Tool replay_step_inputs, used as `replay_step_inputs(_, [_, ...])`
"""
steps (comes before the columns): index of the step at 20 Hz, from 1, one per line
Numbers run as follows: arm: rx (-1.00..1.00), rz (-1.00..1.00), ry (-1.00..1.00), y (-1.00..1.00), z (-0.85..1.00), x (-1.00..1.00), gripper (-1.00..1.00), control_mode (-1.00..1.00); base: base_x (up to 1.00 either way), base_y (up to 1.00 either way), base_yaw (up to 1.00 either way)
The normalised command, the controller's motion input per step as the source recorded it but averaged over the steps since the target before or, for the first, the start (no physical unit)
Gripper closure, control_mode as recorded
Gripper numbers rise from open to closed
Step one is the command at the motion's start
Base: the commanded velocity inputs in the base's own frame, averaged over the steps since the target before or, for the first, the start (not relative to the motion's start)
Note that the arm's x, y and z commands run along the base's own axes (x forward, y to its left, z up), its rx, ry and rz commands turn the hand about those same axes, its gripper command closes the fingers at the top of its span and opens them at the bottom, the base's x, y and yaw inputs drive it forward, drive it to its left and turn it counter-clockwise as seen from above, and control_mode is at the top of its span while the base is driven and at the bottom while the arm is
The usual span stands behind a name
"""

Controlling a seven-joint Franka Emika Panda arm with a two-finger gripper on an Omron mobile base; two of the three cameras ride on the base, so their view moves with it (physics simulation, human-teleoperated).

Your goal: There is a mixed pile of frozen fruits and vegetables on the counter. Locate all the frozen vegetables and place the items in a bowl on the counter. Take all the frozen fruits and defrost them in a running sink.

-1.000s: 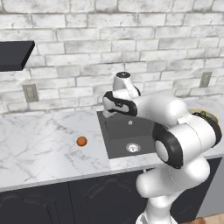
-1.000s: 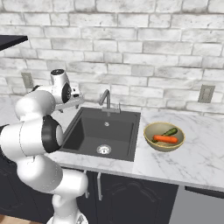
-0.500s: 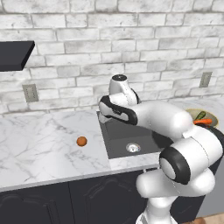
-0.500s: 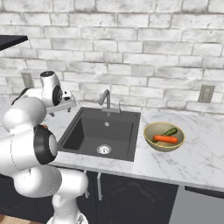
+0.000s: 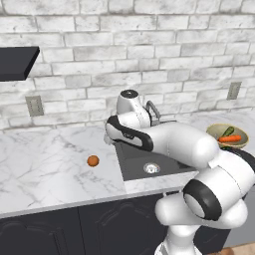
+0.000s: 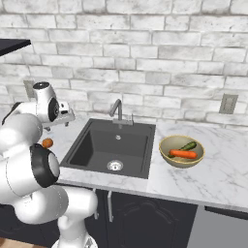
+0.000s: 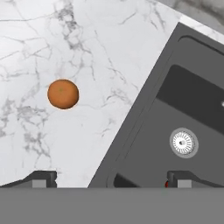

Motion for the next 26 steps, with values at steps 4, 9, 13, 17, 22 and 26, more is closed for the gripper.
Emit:
replay_step_inputs(4, [0.08, -0.01, 0.00, 0.23, 0.03, -0.20, -1.00, -1.00, 0.00, 0.00, 0.00])
replay_step_inputs(9, [0.07, -0.01, 0.00, 0.26, 0.00, -0.17, -1.00, -1.00, 0.00, 0.00, 0.00])
replay_step_inputs(13, [0.04, -0.01, 0.00, 0.32, -0.01, -0.12, -1.00, -1.00, 0.00, 0.00, 0.00])
replay_step_inputs(17, [0.02, -0.02, 0.00, 0.32, 0.00, -0.02, -1.00, -1.00, 0.00, 0.00, 0.00])
replay_step_inputs(22, [0.03, -0.02, 0.00, 0.26, -0.03, 0.00, -1.00, -1.00, 0.00, 0.00, 0.00])
replay_step_inputs(26, [0.02, -0.01, 0.00, 0.24, -0.10, 0.00, -1.00, -1.00, 0.00, 0.00, 0.00])
